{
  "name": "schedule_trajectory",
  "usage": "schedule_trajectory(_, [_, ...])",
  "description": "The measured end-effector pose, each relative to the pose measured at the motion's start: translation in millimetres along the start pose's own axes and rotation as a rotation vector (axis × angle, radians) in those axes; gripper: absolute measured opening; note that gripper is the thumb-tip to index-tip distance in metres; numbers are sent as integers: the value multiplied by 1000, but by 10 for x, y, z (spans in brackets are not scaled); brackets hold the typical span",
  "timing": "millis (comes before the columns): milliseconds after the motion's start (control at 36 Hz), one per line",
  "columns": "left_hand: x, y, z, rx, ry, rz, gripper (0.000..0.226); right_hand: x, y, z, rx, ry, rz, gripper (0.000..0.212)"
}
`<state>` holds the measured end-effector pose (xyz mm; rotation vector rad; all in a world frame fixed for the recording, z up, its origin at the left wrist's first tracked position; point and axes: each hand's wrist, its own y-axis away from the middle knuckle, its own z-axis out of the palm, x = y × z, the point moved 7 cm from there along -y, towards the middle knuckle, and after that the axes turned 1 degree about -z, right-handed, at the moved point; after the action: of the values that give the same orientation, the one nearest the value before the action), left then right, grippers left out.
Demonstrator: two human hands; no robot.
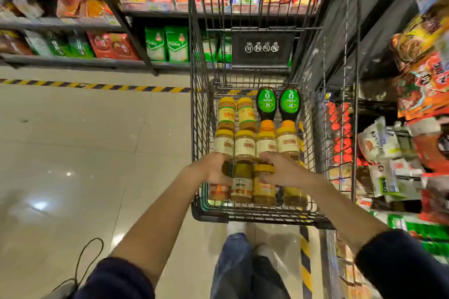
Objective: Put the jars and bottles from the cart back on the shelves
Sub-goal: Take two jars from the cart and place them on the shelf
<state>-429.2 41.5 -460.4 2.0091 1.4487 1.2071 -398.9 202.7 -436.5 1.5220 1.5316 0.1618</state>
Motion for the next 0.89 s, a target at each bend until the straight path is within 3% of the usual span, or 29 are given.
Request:
schedule_trajectory(167, [-134,-341,352,-83,92,-69,72,238,-307,273,-19,-76,35,73])
schedule_trajectory(306, [-441,-695,673,-105,133,-250,94,421,-398,453,-40,30,-19,53])
schedule_trajectory(361, [-536,-800,794,-115,143,-321,87,478,-432,535,-75,-181,43,62])
schedule_trajectory(444, [-600,-826,938,-145,138,-405,69,521,-473,571,-46,-217,31,67])
schedule_trajectory(528, [-693,-853,1003,-82,159,-517,80,606,-507,628,-2,-329,-2,52])
schedule_trajectory(639, [-739,-857,1030,4,204,-617,95,686,-539,656,-20,-188,-18,63])
schedule_trajectory(889, [-755,-805,998,184,292,-680,80,786,-511,712,-18,-279,-11,71])
